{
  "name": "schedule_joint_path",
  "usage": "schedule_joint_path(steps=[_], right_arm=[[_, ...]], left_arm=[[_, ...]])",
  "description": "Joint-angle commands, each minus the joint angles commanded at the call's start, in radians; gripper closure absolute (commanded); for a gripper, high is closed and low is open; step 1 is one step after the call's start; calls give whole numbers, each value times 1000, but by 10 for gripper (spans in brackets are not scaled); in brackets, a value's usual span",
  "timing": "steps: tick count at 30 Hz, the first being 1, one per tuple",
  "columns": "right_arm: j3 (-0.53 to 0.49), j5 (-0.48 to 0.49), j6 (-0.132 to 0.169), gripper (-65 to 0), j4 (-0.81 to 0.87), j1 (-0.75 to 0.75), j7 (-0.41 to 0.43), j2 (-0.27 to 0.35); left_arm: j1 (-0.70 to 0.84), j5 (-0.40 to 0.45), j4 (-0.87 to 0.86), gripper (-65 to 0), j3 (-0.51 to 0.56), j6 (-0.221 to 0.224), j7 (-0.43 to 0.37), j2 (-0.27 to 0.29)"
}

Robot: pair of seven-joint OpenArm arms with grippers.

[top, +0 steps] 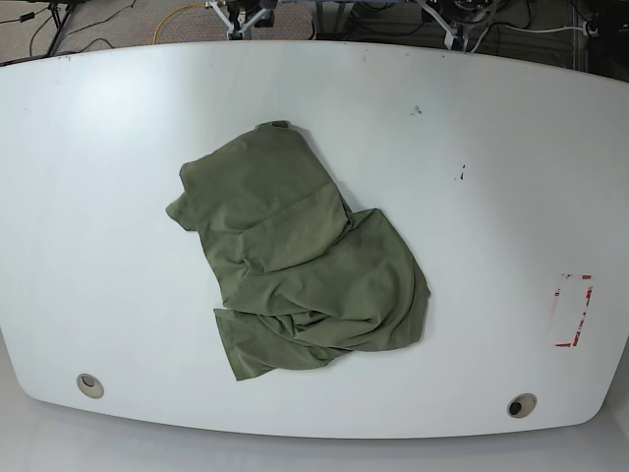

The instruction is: Layout the t-shirt on the table in an organized manner, then fold the t-shirt properly

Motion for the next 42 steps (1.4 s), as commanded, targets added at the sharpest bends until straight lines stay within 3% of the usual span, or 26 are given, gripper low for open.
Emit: schedule_joint_path(steps=[18, 29, 35, 42], right_arm=[[0, 0, 2, -92, 2, -25, 0, 0], [3, 2, 2, -92, 227, -158, -6, -28], [2, 2, 2, -92, 348, -238, -43, -32], [2, 3, 2, -92, 500, -341, -68, -35]], left_arm=[[8, -2, 5, -226, 0, 0, -5, 0], [38, -6, 9, -226, -5, -3, -8, -5], [133, -35, 155, -226, -6, -3, -40, -5], [292, -117, 394, -226, -5, -3, -18, -23]])
